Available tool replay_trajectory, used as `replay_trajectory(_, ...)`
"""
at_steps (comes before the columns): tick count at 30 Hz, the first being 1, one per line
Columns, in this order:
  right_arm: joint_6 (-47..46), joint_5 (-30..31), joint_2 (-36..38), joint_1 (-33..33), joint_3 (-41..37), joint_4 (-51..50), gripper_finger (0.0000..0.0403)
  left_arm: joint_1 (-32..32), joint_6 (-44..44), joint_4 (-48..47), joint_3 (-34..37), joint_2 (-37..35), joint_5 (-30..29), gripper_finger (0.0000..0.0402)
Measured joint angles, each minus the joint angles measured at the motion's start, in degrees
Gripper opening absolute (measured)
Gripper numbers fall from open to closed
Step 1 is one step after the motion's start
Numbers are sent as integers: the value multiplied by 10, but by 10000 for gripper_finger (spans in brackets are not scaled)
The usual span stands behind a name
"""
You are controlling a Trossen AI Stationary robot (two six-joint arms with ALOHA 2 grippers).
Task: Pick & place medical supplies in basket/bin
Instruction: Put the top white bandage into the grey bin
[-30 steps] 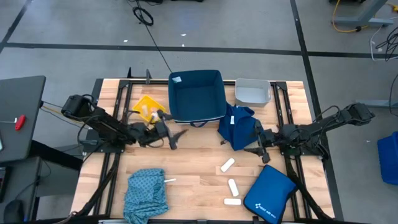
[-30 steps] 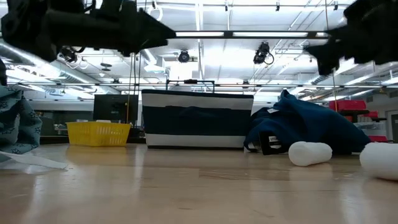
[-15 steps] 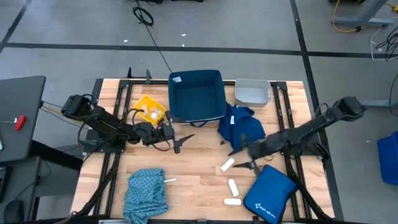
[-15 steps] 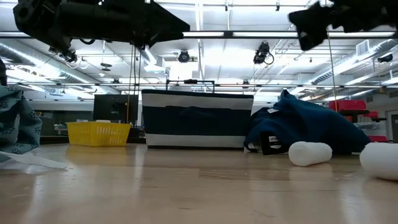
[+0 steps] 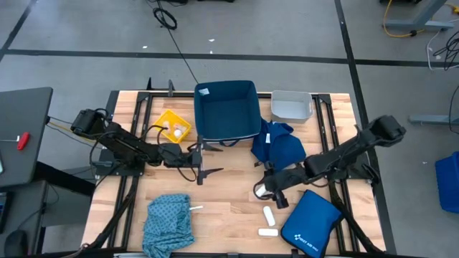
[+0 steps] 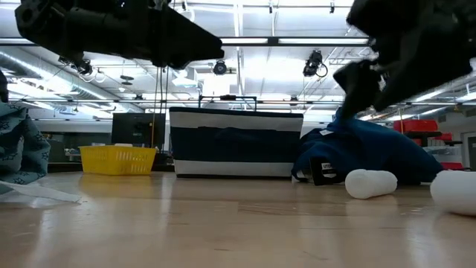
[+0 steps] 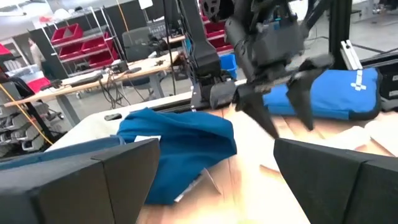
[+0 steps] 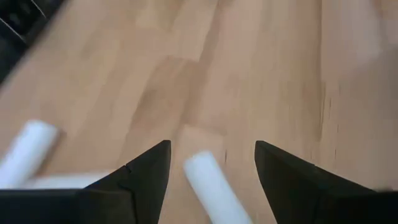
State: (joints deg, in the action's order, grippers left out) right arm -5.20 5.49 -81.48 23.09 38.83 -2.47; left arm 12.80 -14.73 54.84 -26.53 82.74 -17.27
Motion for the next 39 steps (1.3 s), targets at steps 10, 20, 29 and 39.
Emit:
replay_trajectory(10, -4, -10, -39, -21, 0, -20, 243, 0, 6, 2, 3, 0, 23, 319)
replay_trajectory(20, -5, -47, -72, -28, 0, -37, 243, 0, 11, -2, 3, 0, 24, 319)
replay_trajectory(29, -4, -35, -118, -27, 0, -33, 243, -1, 15, -2, 3, 0, 23, 319)
replay_trajectory(39, -10, -9, -124, -4, 9, -17, 129, -1, 15, -4, 3, 0, 23, 319)
